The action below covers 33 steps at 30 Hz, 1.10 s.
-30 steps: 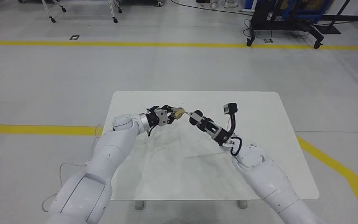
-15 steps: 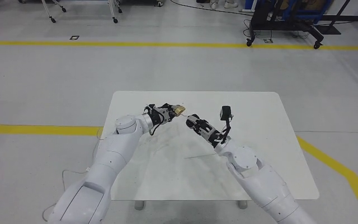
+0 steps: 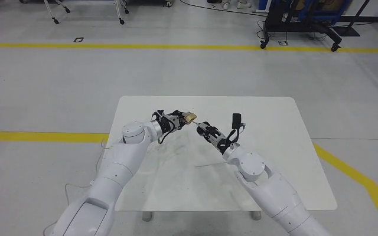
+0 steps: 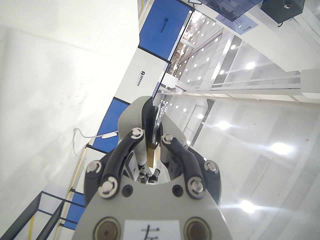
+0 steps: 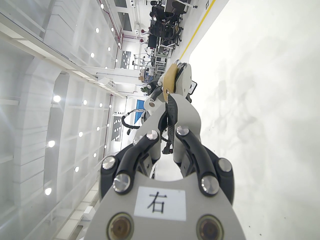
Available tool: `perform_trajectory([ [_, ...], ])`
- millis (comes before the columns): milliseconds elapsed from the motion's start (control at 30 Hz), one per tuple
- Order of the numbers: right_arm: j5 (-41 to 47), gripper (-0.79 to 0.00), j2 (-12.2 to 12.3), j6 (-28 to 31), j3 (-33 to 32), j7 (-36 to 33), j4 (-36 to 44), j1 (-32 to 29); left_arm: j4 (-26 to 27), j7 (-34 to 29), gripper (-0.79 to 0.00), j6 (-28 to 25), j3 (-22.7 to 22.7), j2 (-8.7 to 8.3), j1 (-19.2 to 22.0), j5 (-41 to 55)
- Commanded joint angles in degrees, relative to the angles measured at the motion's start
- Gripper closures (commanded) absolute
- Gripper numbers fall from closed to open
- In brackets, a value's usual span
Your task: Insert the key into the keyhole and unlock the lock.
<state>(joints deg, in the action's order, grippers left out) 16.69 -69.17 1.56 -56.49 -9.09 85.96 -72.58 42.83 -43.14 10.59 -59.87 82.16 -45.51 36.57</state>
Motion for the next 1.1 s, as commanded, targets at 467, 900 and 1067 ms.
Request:
perform_trajectory([
  [467,0.3,0.0,-0.9,-0.3,-1.3,0.3,-0.7,-0.2,3.5,2.7,0.0,-0.2,0.0,-0.32,-1.5,-3.5],
  [900,-0.4,0.0,-1.7,-1.6,-1.9,1.4,-1.0,-0.5,5.8,5.6,0.0,-0.1,-0.3,-0.55,-2.5,-6.1],
  [1067,0.2,0.0,-1.9,-1.9,-2.2,0.3,-1.0,-0.8,6.4,6.5,0.0,-0.1,-0.4,-0.59,-2.8,-6.7],
])
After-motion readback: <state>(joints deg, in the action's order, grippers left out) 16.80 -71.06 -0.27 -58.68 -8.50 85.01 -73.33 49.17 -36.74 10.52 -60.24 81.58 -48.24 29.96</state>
